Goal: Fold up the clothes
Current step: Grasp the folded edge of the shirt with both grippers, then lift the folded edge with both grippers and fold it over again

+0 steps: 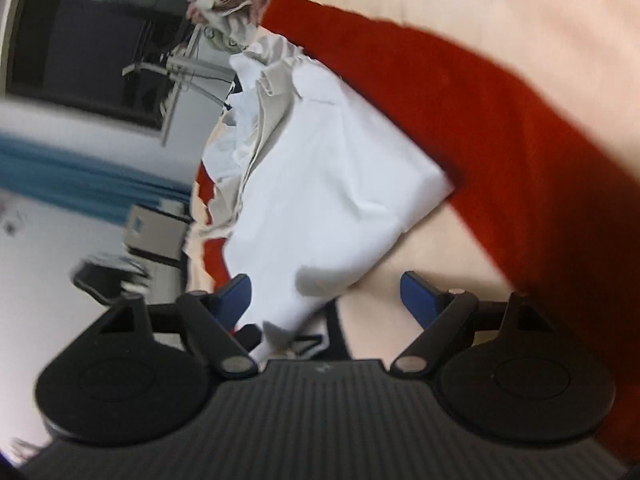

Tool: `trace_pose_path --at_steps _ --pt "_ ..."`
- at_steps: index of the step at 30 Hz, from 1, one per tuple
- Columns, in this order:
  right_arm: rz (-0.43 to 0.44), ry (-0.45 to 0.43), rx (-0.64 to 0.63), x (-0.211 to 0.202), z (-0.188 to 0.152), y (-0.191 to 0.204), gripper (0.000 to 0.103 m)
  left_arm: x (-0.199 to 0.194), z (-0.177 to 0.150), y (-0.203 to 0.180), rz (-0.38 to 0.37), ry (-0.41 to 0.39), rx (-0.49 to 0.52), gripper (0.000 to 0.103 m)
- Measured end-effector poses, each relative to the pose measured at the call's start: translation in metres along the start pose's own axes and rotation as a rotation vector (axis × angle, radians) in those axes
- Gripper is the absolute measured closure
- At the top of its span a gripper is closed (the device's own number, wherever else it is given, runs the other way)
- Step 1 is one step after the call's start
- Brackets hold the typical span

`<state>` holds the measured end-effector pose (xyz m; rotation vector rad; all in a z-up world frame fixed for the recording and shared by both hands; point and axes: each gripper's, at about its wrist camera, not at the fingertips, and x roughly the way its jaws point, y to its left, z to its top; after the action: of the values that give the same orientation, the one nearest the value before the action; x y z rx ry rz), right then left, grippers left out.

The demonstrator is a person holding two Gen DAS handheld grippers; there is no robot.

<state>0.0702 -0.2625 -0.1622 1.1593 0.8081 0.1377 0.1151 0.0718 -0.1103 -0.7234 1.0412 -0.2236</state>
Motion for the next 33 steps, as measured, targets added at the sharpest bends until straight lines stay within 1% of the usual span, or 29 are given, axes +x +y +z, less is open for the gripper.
trace_pose_path --at_steps 1,2,3,4,6,7,8,9,10,11,12,13,15,17,19,23,26,29,31,33 --pt "0.005 -0.007 0.019 0.004 0.001 -0.003 0.025 0.000 0.003 0.003 0.003 -0.026 -0.010 0.015" --pt "0.005 -0.022 0.033 0.006 0.003 -0.006 0.026 0.000 0.005 0.005 0.006 -0.052 -0.020 0.022" --pt "0.004 -0.038 0.046 0.008 0.004 -0.008 0.031 0.001 0.008 0.008 0.009 -0.078 -0.029 0.028" --pt "0.002 -0.052 0.054 0.009 0.006 -0.011 0.037 0.001 0.010 0.010 0.017 -0.098 -0.037 0.032" --pt "-0.009 -0.080 0.050 0.007 0.009 -0.012 0.046 0.001 0.013 0.010 0.032 -0.137 -0.042 0.055" --pt "-0.015 -0.094 0.048 0.006 0.010 -0.013 0.047 0.001 0.015 0.008 0.038 -0.155 -0.038 0.061" --pt "-0.021 -0.108 0.046 0.005 0.011 -0.013 0.050 0.001 0.016 0.006 0.045 -0.173 -0.034 0.072" --pt "-0.026 -0.122 0.044 0.004 0.013 -0.014 0.059 0.001 0.017 0.003 0.050 -0.188 -0.011 0.084" --pt "-0.032 -0.135 0.042 0.002 0.014 -0.015 0.071 0.001 0.018 -0.001 0.054 -0.203 0.014 0.090" --pt "-0.036 -0.144 0.037 0.001 0.015 -0.015 0.078 0.001 0.019 -0.003 0.045 -0.211 0.017 0.093" --pt "-0.039 -0.145 0.025 0.000 0.015 -0.013 0.087 0.001 0.021 -0.009 0.029 -0.215 0.010 0.094" --pt "-0.042 -0.145 0.013 -0.001 0.014 -0.011 0.091 -0.001 0.022 -0.010 0.021 -0.216 0.003 0.095" --pt "-0.042 -0.147 -0.009 -0.004 0.014 -0.007 0.093 -0.008 0.024 -0.012 0.008 -0.223 0.000 0.097" --pt "-0.022 -0.155 -0.018 -0.015 0.014 0.000 0.093 -0.019 0.025 -0.016 -0.003 -0.237 0.007 0.098" --pt "0.003 -0.166 -0.043 -0.031 0.016 0.011 0.094 -0.040 0.026 -0.022 -0.027 -0.259 0.015 0.099" --pt "0.061 -0.190 -0.111 -0.065 0.016 0.048 0.094 -0.085 0.028 -0.043 -0.081 -0.297 0.046 0.099" --pt "0.081 -0.200 -0.184 -0.090 0.015 0.079 0.094 -0.122 0.024 -0.058 -0.115 -0.309 0.063 0.099" --pt "0.076 -0.202 -0.302 -0.124 0.000 0.099 0.094 -0.159 0.008 -0.063 -0.133 -0.300 0.049 0.099" --pt "0.076 -0.187 -0.342 -0.142 -0.011 0.103 0.094 -0.181 -0.011 -0.064 -0.128 -0.294 0.050 0.099" --pt "0.073 -0.172 -0.346 -0.162 -0.025 0.097 0.094 -0.199 -0.036 -0.060 -0.116 -0.283 0.057 0.099"
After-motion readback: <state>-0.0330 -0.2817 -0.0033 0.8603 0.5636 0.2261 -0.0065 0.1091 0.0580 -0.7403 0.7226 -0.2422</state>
